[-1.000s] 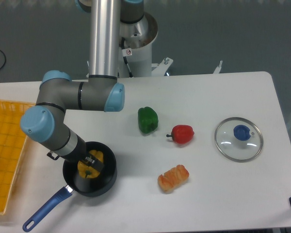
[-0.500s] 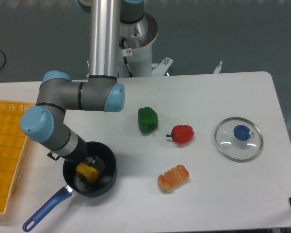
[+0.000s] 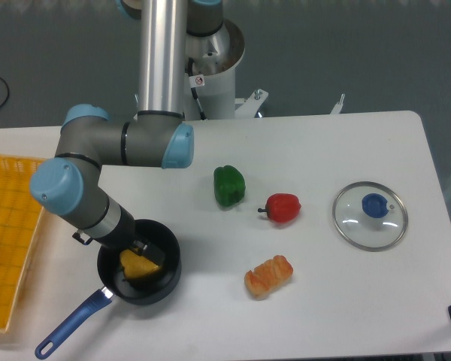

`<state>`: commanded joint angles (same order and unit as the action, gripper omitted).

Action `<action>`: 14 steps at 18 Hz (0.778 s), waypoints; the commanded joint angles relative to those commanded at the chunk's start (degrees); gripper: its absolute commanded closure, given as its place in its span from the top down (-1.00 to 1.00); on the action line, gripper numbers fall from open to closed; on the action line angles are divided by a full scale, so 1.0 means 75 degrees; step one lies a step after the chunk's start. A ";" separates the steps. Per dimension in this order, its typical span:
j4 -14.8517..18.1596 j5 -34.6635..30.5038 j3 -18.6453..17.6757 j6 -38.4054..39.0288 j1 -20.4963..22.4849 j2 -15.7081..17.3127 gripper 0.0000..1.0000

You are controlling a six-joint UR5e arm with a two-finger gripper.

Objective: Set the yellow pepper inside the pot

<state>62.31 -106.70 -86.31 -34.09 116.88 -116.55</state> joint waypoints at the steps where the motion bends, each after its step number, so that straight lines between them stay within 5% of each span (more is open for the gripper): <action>1: 0.0012 0.0035 -0.0035 -0.0130 0.0106 0.0129 1.00; 7: -0.0011 0.0223 -0.0035 -0.0341 0.0867 0.0376 1.00; 14: 0.0012 0.1101 -0.0070 -0.1876 0.2156 0.0646 1.00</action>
<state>62.40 -98.44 -86.84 -48.15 133.05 -111.71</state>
